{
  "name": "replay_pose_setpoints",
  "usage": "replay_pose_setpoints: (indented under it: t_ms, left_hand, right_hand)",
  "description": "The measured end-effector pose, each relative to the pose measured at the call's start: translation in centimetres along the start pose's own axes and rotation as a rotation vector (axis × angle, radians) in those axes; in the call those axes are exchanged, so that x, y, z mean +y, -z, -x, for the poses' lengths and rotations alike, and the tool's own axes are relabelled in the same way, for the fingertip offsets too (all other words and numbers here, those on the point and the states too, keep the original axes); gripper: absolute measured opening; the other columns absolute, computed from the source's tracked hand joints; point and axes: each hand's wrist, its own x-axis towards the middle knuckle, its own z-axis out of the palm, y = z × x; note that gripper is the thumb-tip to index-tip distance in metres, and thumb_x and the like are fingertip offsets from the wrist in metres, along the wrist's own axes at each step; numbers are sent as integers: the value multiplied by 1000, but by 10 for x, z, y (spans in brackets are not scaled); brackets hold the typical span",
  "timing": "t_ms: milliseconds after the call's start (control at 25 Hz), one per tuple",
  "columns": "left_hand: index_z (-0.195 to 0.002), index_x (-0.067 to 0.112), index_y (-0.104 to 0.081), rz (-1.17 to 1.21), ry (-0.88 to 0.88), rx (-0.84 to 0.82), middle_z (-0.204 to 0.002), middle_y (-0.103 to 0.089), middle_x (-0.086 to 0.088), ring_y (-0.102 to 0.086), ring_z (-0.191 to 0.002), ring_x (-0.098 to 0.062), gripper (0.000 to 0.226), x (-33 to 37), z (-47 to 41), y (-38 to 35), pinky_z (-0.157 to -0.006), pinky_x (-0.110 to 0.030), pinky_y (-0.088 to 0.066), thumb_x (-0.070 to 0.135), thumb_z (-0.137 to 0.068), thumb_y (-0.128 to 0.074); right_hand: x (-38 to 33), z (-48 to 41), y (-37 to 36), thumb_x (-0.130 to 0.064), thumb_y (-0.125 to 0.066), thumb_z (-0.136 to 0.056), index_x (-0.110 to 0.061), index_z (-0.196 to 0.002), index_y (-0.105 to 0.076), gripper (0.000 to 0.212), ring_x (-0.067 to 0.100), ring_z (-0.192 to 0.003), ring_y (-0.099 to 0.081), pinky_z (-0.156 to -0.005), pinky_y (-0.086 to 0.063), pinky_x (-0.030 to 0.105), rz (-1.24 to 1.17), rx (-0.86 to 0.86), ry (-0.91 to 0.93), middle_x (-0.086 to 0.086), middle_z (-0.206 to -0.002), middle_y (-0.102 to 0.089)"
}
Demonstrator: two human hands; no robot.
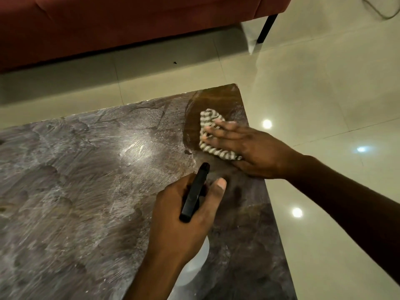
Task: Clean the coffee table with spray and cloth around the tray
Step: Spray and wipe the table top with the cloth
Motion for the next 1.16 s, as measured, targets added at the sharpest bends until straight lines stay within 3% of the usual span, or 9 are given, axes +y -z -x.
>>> replay_pose_setpoints:
  t_ms: [120, 200, 320, 400, 520, 680, 920, 1080, 1160]
  left_hand:
    - [-72, 18, -62, -22, -7, 9, -55, -53, 3, -60, -53, -22, 55, -3, 4, 4, -60, -51, -60, 69, -89, -67]
    - [-76, 18, -66, -2, 12, 4, -60, -59, 0, -65, -60, -25, 51, -5, 7, 7, -64, -55, -62, 68, -87, -69]
    - [-77, 13, -64, 15, 25, -25, -61, -60, -7, -67, -63, -35, 56, -10, 14, 11, -64, -60, -62, 67, -88, -71]
    - [-79, 10, -63, 6, 33, -48, -65, -64, -15, -69, -64, -38, 60, -13, 21, 10, -64, -60, -61, 68, -89, -69]
    - [-78, 9, -62, -17, 44, -80, -69, -65, -19, -70, -66, -41, 62, -19, 31, 7, -64, -61, -59, 70, -90, -67]
    - [-70, 6, -62, -13, 52, -78, -62, -64, -19, -67, -59, -41, 65, -26, 49, -4, -65, -60, -59, 67, -91, -66]
    - [-74, 14, -63, 9, 121, -77, -56, -55, -6, -65, -55, -39, 56, -39, 88, -15, -61, -59, -59, 66, -91, -70]
    - [-70, 13, -59, -15, 137, -35, -53, -50, -9, -61, -49, -36, 56, -42, 105, -20, -58, -58, -56, 64, -90, -71]
    - [-64, 11, -54, -17, 149, 2, -52, -50, -15, -59, -47, -39, 63, -43, 110, -22, -57, -58, -55, 66, -89, -72]
  right_hand:
    - [21, -19, 18, -45, -43, -109, -29, -170, -20, 67, 25, -167, -3, -133, -17, 53, -3, 189, -394, 2, -179, -12]
    - [3, -56, 20, -46, -43, -110, -30, -170, -19, 67, 28, -167, -3, -134, -14, 52, -49, 223, -509, 4, -180, -11]
    - [-34, -52, 2, -33, -51, -106, -30, -170, -15, 74, 26, -167, -2, -135, -6, 48, -17, 43, -173, 3, -180, -9]
    - [-29, -10, -6, -32, -50, -102, -29, -170, -19, 75, 24, -167, -4, -135, -11, 50, -4, -5, 6, 1, -179, -12]
    - [-2, 14, 5, -28, -53, -104, -25, -168, -28, 69, 26, -166, -11, -132, -22, 54, -66, 167, -199, 3, -178, -19]
    - [-12, -23, 22, -26, -57, -110, -29, -164, -40, 57, 19, -166, -12, -135, -15, 45, -409, 311, -531, -4, -177, -24]
    - [-19, 26, 11, -45, -54, -100, -34, -162, -42, 64, 16, -163, -24, -133, -21, 39, -487, 197, -467, -6, -174, -31]
    - [-34, 26, -3, -29, -57, -108, -30, -162, -44, 56, 15, -165, -15, -135, -16, 41, -492, 302, -467, -7, -174, -30]
    - [-39, 33, -8, -31, -55, -107, -29, -163, -43, 57, 16, -165, -14, -135, -17, 42, -412, 235, -378, -6, -175, -29]
